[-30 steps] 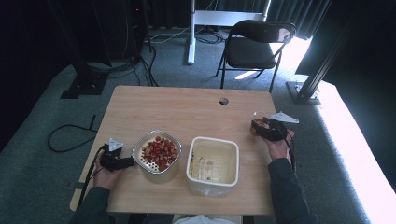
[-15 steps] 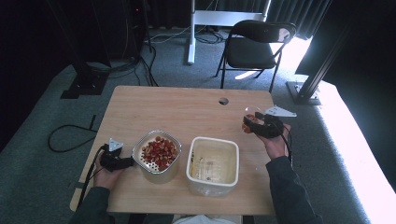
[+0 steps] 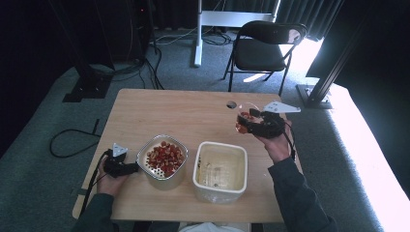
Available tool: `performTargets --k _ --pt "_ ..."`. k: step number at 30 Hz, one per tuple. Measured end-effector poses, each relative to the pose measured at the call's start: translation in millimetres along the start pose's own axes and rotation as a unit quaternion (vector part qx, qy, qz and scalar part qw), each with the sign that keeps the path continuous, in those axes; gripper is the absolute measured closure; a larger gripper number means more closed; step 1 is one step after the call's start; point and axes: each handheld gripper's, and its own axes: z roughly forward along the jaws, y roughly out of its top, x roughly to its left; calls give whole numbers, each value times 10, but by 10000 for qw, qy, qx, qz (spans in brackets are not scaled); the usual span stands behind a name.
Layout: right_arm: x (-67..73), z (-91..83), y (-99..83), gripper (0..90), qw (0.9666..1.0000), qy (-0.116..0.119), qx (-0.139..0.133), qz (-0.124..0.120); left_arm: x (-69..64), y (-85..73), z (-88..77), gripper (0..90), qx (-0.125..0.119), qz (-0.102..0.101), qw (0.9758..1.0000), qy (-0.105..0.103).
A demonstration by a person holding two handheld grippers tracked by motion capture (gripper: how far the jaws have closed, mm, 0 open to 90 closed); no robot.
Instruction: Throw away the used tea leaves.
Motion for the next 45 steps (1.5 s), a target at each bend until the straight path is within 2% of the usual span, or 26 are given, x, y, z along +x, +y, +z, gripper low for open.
performTargets --k 10,20,28,33,39,42,45 --pt "303 20 358 398 9990 346 4 -299 -7 1 -7 221 62 119 9998 -122" --pt "582 210 546 398 9962 747 32 -456 -39 30 -14 312 62 136 9998 -164" --pt "803 355 652 399 9929 1037 59 -578 -19 80 -157 312 -390 -40 9988 -287" --pt "906 412 687 399 9911 1158 89 -651 -18 100 -205 312 -506 -41 9983 -272" --pt "948 470 687 400 9905 1206 141 -649 -18 115 -226 313 -528 -75 9982 -257" --pt "965 507 674 400 9901 1244 168 -629 -15 132 -262 314 -603 -101 9979 -213" --pt "983 538 670 400 9897 1288 187 -601 14 179 -355 314 -787 -177 9965 -223"
